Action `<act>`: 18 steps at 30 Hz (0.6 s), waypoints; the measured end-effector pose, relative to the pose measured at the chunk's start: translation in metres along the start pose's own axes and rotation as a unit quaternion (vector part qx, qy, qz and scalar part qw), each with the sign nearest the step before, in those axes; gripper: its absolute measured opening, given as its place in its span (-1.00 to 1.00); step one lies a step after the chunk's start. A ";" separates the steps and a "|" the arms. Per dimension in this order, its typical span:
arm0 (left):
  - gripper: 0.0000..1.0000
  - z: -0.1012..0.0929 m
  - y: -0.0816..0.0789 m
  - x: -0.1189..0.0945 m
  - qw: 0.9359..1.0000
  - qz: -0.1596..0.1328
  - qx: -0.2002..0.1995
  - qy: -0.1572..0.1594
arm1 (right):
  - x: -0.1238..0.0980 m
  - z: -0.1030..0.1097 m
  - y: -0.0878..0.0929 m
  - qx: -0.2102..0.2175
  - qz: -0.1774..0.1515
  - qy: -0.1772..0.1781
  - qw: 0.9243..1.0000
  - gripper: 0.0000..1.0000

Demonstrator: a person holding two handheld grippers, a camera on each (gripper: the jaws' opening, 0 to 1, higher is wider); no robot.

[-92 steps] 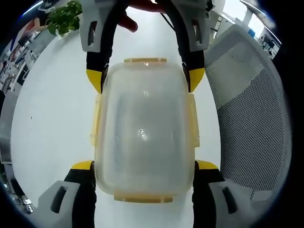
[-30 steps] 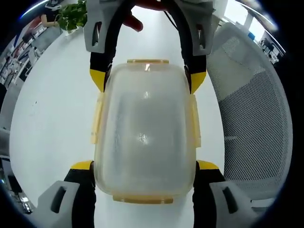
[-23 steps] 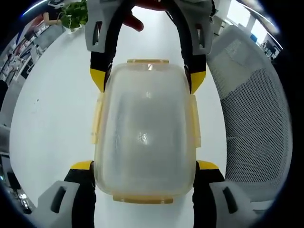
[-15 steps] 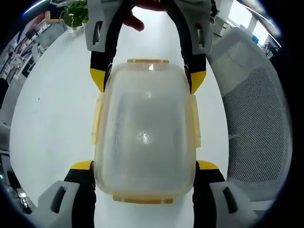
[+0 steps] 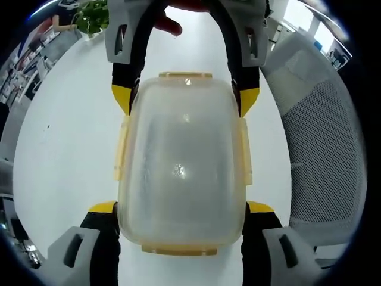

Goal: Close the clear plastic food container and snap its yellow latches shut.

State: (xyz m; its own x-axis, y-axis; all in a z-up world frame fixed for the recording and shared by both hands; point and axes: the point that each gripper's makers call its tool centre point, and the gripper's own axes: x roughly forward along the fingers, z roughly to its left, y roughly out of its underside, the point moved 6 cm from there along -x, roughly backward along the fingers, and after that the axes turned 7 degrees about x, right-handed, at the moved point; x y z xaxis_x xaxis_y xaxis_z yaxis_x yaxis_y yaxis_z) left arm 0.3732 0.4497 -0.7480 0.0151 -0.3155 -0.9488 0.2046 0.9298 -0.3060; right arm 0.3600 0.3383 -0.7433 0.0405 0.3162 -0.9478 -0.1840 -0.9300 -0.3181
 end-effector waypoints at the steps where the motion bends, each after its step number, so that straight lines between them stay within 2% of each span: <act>1: 0.70 0.001 0.000 0.000 1.000 -0.001 0.000 0.000 | 0.000 -0.001 0.000 0.000 0.000 0.000 1.000 0.60; 18: 0.70 0.020 0.000 0.002 1.000 -0.005 0.002 0.000 | 0.000 -0.019 0.000 0.003 0.005 0.003 1.000 0.61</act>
State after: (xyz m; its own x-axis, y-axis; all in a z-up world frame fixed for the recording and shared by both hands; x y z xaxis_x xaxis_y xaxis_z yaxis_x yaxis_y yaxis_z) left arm 0.3929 0.4456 -0.7483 0.0130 -0.3257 -0.9454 0.2082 0.9256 -0.3160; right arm 0.3789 0.3346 -0.7438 0.0442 0.3065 -0.9508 -0.1906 -0.9317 -0.3092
